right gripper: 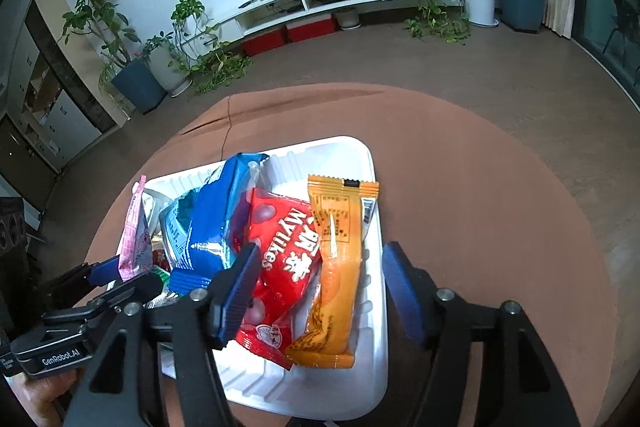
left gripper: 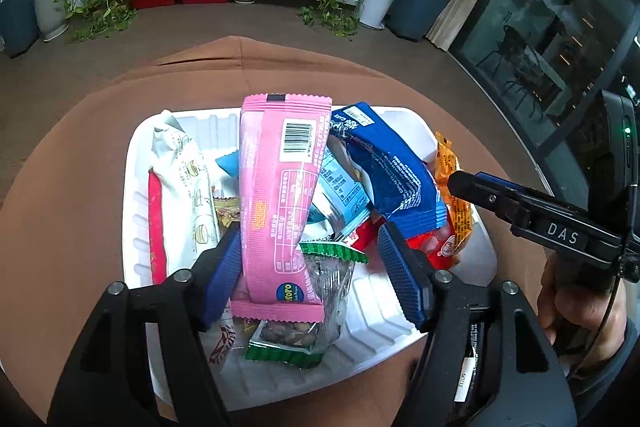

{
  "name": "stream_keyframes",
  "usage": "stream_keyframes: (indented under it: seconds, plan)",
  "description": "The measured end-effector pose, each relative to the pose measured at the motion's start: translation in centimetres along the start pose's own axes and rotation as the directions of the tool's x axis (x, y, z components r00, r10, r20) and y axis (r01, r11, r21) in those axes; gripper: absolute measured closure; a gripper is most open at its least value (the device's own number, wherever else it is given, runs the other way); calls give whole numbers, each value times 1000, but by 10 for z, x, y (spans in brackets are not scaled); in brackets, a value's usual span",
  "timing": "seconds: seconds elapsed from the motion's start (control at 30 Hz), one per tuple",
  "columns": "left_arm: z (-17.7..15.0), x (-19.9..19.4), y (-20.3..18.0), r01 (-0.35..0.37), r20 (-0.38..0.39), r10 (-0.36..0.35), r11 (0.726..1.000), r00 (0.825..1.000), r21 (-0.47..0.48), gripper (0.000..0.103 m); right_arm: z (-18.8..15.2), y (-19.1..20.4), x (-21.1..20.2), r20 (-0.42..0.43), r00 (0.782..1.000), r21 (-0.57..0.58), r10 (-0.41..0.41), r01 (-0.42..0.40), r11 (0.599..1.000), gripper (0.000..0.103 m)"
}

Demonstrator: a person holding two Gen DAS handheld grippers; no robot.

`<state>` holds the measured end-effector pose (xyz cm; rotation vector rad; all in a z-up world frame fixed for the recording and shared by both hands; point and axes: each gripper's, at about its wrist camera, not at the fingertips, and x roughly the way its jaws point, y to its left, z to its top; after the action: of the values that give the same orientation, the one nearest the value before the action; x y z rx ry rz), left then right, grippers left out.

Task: Organize snacks
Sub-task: 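Pull both tools back to the remaining red-white wrapper and black packet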

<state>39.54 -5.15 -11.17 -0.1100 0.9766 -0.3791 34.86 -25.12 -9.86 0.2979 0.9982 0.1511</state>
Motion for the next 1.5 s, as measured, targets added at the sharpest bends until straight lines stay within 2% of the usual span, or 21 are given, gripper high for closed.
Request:
stream_keyframes:
  seconds: [0.2,0.23,0.3,0.37,0.6,0.77,0.87,1.0,1.1,1.23,1.5]
  plan:
    - [-4,-4,-9,-14,11,14,1000,1000,10,23,-3,-6,-8,15,1000,32,11,-12,999,31]
    - [-6,-7,-10,-16,14,16,1000,1000,12,20,-6,-7,-12,24,1000,46,18,-19,999,28]
    - [-10,-13,-15,-23,25,23,1000,999,16,6,-11,-10,-19,42,998,77,41,-44,996,21]
    - [-17,-22,-21,-34,36,33,999,999,35,0,-18,-14,-29,62,996,110,63,-70,992,13]
    - [-56,-48,-54,-40,48,34,989,998,144,0,-53,-20,-61,82,989,188,121,-135,973,10]
    - [-88,-65,-60,-34,73,25,991,997,127,0,-90,-8,-71,15,995,192,101,-102,976,10]
    - [-111,-78,-58,-6,95,-3,995,995,97,0,-110,0,-64,-39,997,182,71,-63,981,10]
    - [-136,-92,-54,-8,99,0,997,995,81,0,-125,6,-54,-87,996,183,31,-14,983,9]
    - [-150,-98,-52,-1,97,-5,998,995,66,0,-131,24,-50,-84,995,97,-48,56,994,10]
    - [-163,-100,-53,-3,85,-2,998,996,60,0,-138,36,-40,-98,990,37,-104,108,993,10]
    - [-163,-105,-56,0,84,-5,998,996,65,0,-141,38,-42,-78,966,-50,-247,244,969,14]
